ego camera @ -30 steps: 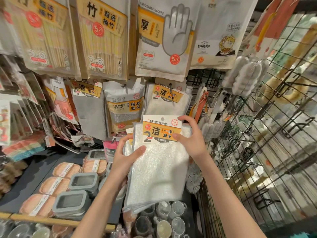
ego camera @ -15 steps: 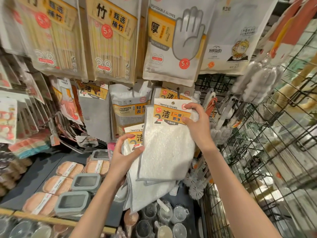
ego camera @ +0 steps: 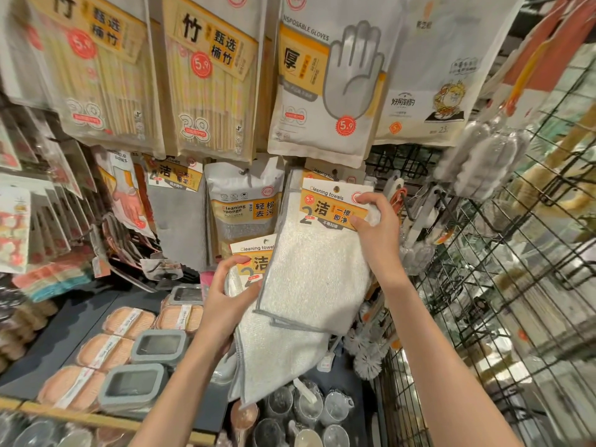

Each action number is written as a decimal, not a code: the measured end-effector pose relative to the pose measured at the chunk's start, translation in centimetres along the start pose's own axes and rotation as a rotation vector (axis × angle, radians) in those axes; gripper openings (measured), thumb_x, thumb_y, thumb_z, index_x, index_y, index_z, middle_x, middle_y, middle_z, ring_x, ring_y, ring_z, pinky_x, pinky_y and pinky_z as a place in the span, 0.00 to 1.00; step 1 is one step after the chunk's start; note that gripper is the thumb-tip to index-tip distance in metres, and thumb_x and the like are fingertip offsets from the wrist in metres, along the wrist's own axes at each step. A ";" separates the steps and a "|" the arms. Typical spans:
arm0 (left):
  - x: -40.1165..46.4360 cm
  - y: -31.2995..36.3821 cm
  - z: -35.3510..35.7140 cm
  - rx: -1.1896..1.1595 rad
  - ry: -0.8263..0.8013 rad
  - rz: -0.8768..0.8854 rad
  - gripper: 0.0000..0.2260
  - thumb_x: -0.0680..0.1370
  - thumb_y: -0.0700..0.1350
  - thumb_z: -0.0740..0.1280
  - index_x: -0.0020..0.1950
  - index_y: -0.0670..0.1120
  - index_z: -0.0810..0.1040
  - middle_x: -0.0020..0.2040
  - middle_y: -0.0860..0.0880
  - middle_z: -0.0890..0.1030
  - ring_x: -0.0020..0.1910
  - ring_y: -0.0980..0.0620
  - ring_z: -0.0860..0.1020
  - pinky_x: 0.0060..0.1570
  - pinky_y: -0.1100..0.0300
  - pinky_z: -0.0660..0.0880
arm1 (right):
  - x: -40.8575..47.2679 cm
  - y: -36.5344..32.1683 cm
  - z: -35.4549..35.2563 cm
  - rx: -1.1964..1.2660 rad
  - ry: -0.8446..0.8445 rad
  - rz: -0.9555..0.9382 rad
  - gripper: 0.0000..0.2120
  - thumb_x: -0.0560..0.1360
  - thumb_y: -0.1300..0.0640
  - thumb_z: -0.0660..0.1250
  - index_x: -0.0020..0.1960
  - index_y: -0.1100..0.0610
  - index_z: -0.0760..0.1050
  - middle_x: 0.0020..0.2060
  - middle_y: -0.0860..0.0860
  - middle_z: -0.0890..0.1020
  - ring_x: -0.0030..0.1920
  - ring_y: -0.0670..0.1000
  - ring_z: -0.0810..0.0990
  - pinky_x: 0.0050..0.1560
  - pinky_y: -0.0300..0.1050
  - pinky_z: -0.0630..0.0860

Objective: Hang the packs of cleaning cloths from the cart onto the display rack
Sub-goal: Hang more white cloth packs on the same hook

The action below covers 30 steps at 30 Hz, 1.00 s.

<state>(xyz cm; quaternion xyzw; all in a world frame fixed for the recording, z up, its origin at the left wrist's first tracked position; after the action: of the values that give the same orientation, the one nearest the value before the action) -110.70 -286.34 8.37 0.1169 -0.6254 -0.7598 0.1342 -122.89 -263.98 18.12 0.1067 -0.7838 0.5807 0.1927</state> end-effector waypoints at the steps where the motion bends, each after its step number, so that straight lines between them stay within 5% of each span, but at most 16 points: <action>1: 0.0 -0.1 0.0 0.005 0.004 -0.003 0.18 0.73 0.36 0.72 0.51 0.60 0.77 0.58 0.55 0.80 0.57 0.46 0.80 0.60 0.39 0.74 | 0.1 0.1 -0.1 -0.028 0.010 0.008 0.17 0.72 0.69 0.66 0.48 0.47 0.74 0.58 0.49 0.74 0.59 0.44 0.71 0.58 0.35 0.73; 3: -0.1 -0.1 0.0 0.007 0.004 -0.014 0.18 0.73 0.36 0.72 0.51 0.60 0.77 0.58 0.52 0.80 0.56 0.44 0.80 0.59 0.37 0.73 | 0.6 0.2 0.1 -0.087 0.002 0.021 0.16 0.72 0.68 0.67 0.49 0.48 0.75 0.57 0.50 0.73 0.56 0.42 0.69 0.52 0.21 0.66; 7: -0.4 0.1 0.0 0.016 0.005 -0.033 0.18 0.67 0.44 0.77 0.52 0.61 0.77 0.60 0.50 0.80 0.58 0.44 0.79 0.61 0.37 0.73 | 1.7 0.8 0.7 -0.171 -0.026 0.027 0.12 0.73 0.68 0.67 0.51 0.53 0.77 0.56 0.52 0.72 0.55 0.43 0.68 0.47 0.15 0.59; 18: -0.7 0.4 -0.4 -0.008 -0.049 -0.020 0.27 0.59 0.57 0.79 0.57 0.60 0.77 0.63 0.50 0.78 0.65 0.44 0.74 0.65 0.39 0.70 | 4.1 1.6 1.4 -0.291 -0.162 0.073 0.24 0.70 0.68 0.68 0.64 0.54 0.74 0.61 0.55 0.67 0.60 0.48 0.68 0.51 0.23 0.60; 25: -1.3 0.5 -1.0 0.025 -0.034 0.019 0.18 0.69 0.42 0.77 0.51 0.62 0.78 0.62 0.50 0.78 0.61 0.49 0.77 0.59 0.50 0.74 | 4.1 1.3 1.6 -0.287 -0.248 0.130 0.29 0.71 0.68 0.68 0.69 0.54 0.68 0.68 0.55 0.61 0.67 0.49 0.63 0.57 0.25 0.56; 30: -1.9 0.5 -1.3 0.031 -0.047 0.033 0.18 0.70 0.41 0.76 0.51 0.61 0.77 0.63 0.50 0.77 0.61 0.51 0.76 0.55 0.56 0.73 | 3.2 1.4 1.9 -0.347 -0.371 0.177 0.38 0.70 0.63 0.72 0.74 0.48 0.59 0.74 0.51 0.48 0.74 0.50 0.51 0.66 0.36 0.52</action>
<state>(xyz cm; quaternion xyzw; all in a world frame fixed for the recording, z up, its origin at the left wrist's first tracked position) -108.43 -287.02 8.67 0.0909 -0.6419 -0.7502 0.1301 -126.69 -265.19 17.79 0.1079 -0.8997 0.4228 0.0098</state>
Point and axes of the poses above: each hand's wrist, its own x-axis towards the middle knuckle, its own z-axis out of the palm, y = z × x, the point moved 4 cm from there along x, towards the middle knuckle
